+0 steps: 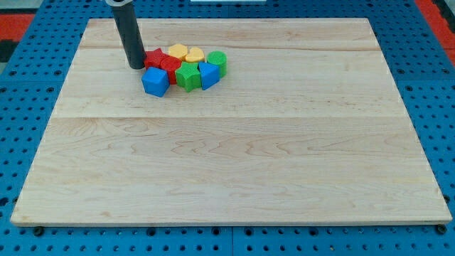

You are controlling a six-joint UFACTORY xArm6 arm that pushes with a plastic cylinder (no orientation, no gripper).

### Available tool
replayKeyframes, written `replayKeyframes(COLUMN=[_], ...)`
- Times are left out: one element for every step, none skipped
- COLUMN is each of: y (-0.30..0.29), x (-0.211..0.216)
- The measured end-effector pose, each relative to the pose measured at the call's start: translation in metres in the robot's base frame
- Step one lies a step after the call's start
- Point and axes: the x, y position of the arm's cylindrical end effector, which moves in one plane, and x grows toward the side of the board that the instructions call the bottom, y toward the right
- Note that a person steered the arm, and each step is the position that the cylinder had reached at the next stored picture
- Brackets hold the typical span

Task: Place the blue cube at the bottom of the green star

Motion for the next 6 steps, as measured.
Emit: replayKeyframes(y=[-0.021, 0.022, 0.072, 0.074, 0.059, 0.077], x=[0.029, 0.052, 0.058, 0.084, 0.119, 0.129])
